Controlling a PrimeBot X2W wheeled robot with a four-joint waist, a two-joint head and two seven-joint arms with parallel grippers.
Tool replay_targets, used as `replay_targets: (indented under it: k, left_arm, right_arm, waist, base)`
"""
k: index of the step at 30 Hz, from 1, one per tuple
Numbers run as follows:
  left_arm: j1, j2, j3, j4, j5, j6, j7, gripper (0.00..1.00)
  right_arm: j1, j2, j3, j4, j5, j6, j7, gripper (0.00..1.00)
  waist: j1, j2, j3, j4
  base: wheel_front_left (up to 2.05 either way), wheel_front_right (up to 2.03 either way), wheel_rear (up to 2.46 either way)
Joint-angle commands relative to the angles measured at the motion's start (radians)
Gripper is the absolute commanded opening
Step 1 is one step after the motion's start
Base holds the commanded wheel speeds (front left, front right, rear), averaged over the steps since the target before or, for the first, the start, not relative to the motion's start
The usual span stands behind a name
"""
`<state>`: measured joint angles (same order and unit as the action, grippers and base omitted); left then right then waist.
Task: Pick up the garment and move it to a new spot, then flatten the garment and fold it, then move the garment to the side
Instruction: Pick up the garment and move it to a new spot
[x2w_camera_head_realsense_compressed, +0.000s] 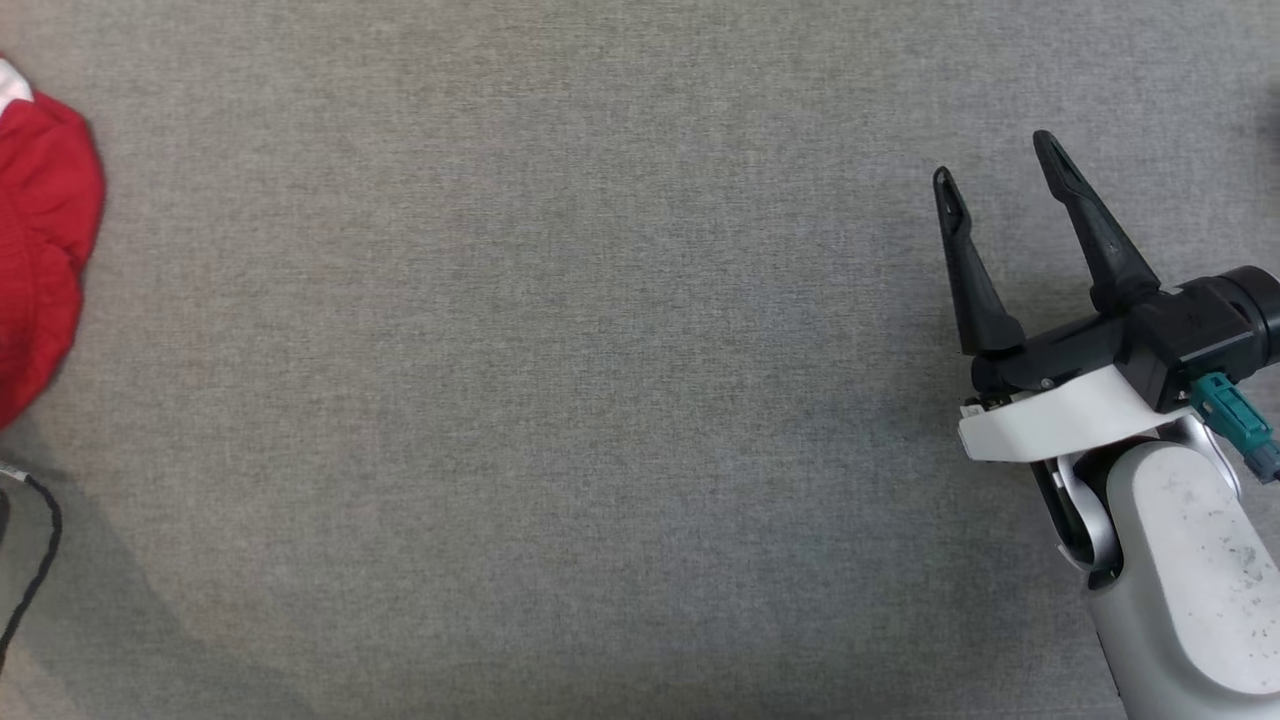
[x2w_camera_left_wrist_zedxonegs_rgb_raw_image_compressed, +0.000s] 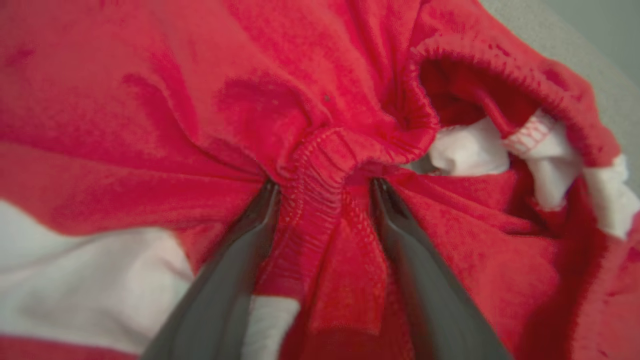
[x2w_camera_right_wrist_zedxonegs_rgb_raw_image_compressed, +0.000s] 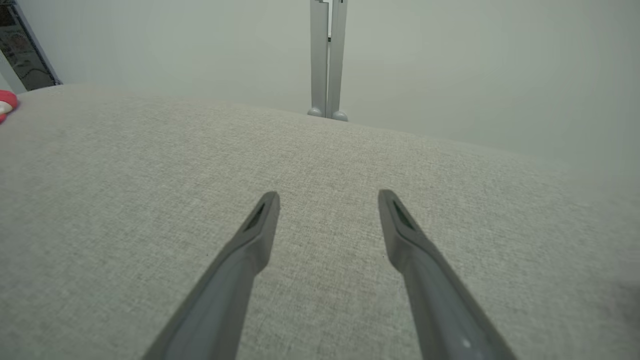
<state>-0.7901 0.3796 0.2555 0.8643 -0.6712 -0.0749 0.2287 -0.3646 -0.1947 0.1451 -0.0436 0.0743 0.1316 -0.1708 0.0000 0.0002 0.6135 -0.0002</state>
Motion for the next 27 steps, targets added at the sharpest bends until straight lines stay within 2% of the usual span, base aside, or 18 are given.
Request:
replay_targets:
  k: [1, 4, 7, 12, 15, 22, 27]
  left_arm:
    - [0.037, -0.128, -0.056, 0.066, -0.007, -0.017, 0.09, 0.0]
    - [0.048, -0.12, -0.063, 0.041, -0.008, -0.027, 0.09, 0.0]
    - [0.062, -0.082, -0.077, -0.02, 0.018, -0.042, 0.04, 0.0]
    - [0.101, 0.011, -0.078, -0.159, 0.028, -0.049, 0.001, 0.0]
    - [0.123, 0.032, -0.087, -0.262, 0.01, -0.053, 0.004, 0.0]
    - [0.186, 0.034, -0.128, -0.52, -0.015, -0.054, 0.071, 0.0]
    - [0.214, 0.002, -0.173, -0.692, -0.03, -0.046, 0.131, 0.0]
  right_arm:
    - [-0.002, 0.005, -0.005, 0.006, 0.003, -0.002, -0.01, 1.0]
    - [0.005, 0.011, -0.01, 0.017, 0.004, -0.002, -0.016, 1.0]
    - [0.013, 0.015, -0.01, 0.035, 0.01, -0.002, -0.024, 1.0]
    - [0.021, 0.033, -0.001, 0.081, 0.024, -0.002, -0.045, 1.0]
    - [0.038, 0.051, -0.002, 0.111, 0.034, -0.002, -0.057, 1.0]
    - [0.073, 0.08, -0.01, 0.178, 0.057, -0.002, -0.082, 1.0]
    - [0.1, 0.096, -0.029, 0.199, 0.065, -0.002, -0.089, 1.0]
  waist:
    - [0.0, -0.0002, 0.009, -0.029]
    - [0.0, -0.0002, -0.024, -0.016]
    - [0.0, -0.0002, -0.069, 0.002]
    - [0.0, -0.0002, -0.171, 0.024]
    - [0.0, -0.0002, -0.236, 0.03]
    - [0.0, -0.0002, -0.383, 0.008]
    - [0.0, -0.0002, -0.45, -0.029]
  base:
    - [0.0, 0.0, 0.0]
    - [0.0, 0.0, 0.0]
    - [0.0, 0.0, 0.0]
    - [0.0, 0.0, 0.0]
    - [0.0, 0.0, 0.0]
    - [0.0, 0.0, 0.0]
    - [0.0, 0.0, 0.0]
